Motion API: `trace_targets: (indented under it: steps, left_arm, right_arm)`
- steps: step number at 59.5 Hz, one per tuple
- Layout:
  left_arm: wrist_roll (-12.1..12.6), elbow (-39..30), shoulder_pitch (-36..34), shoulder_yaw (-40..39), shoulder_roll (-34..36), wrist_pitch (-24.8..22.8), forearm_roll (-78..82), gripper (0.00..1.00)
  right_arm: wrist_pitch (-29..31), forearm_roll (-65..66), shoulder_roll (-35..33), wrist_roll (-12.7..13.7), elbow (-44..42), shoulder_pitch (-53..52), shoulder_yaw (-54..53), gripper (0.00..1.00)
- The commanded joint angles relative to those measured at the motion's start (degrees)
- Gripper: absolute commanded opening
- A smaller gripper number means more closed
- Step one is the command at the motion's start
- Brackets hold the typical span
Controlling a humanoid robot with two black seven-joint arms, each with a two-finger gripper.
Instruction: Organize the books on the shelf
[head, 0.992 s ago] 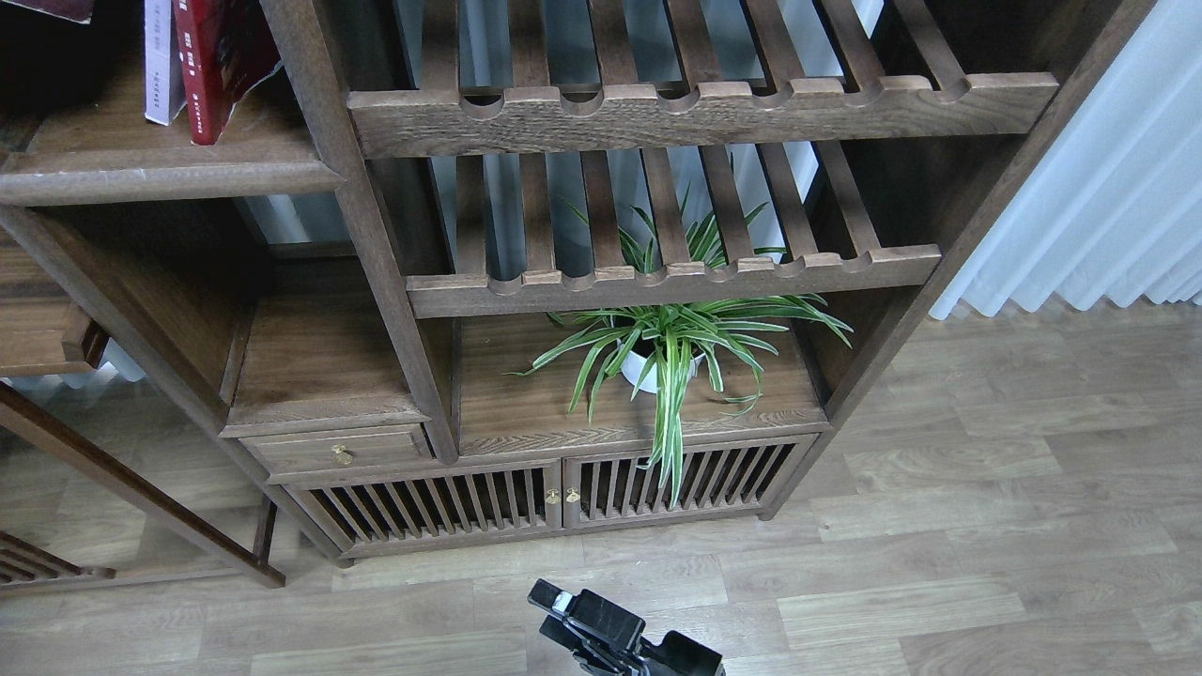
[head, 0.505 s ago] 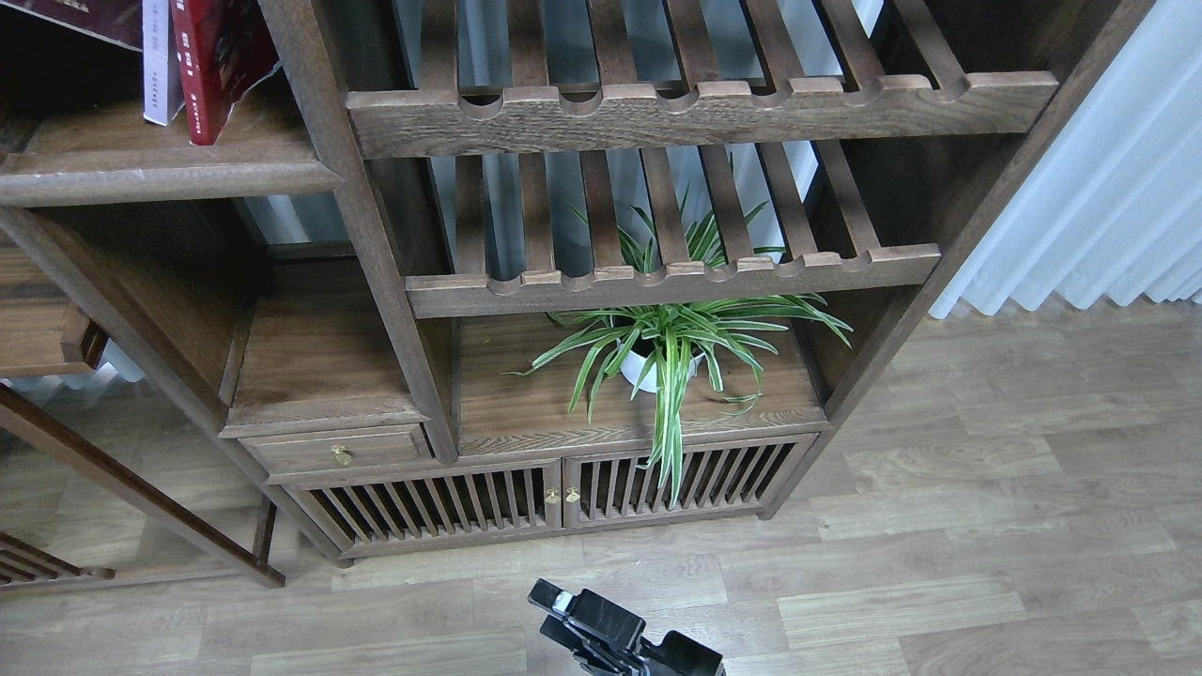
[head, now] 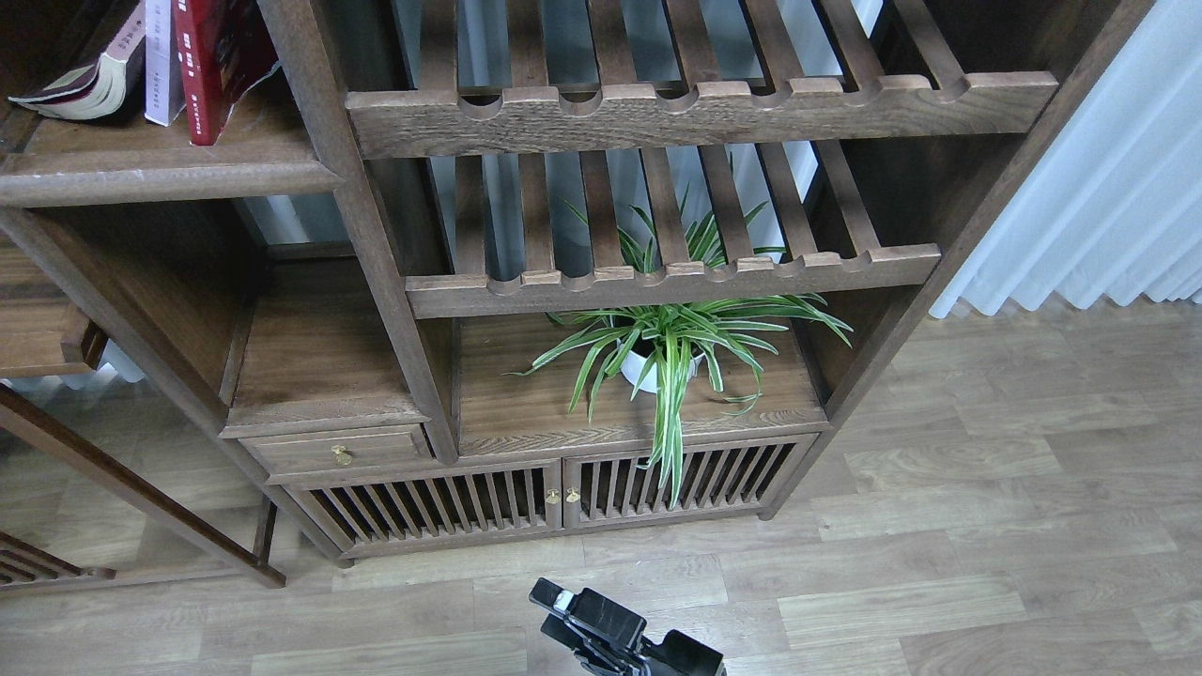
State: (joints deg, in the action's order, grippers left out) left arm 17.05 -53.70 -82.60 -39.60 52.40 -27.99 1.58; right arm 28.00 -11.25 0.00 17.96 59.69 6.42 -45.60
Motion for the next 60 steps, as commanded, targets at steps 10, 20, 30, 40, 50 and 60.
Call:
trace_targets:
  steps: [10,20,30,40,50,60]
  left_arm:
    - [-8.26,-20.74,15.27,0.14,10.17,-0.01,-11.16,0.79]
    - [-10.99,-24.52,24.58,-0.74,9.03,-0.01,-12.57,0.78]
    - [-10.02,-25.4,40.75,-6.89,1.3,-0.01,-11.16,0.78]
    - [-9.49,-25.4,53.14,-13.39,-5.37,-0.01,-7.65,0.78]
    - [-8.53,-25.49,65.8,-18.32,-14.16,-0.01,-3.34,0.78]
    - [-4.84,-25.4,80.3,-24.65,-24.89,-0.01,-2.28,0.79]
  right_arm:
    - [0.0,-0.18,0.0,-0.73,1.75,-0.89,-3.09,0.89]
    - [0.0,-0.18,0.0,-0.73,3.42,-1.24,-6.69,0.89]
    - [0.0,-0.26,0.0,-0.73,3.77,-1.33,-7.66,0.89]
    - [0.0,-0.18,0.0,-0.73,3.77,-1.33,-7.66,0.89]
    - [0.0,-0.18,0.0,-0.73,3.77,-1.33,-7.66,0.89]
    - [0.0,-0.09,0.0,-0.64,3.77,-1.33,-7.39,0.9]
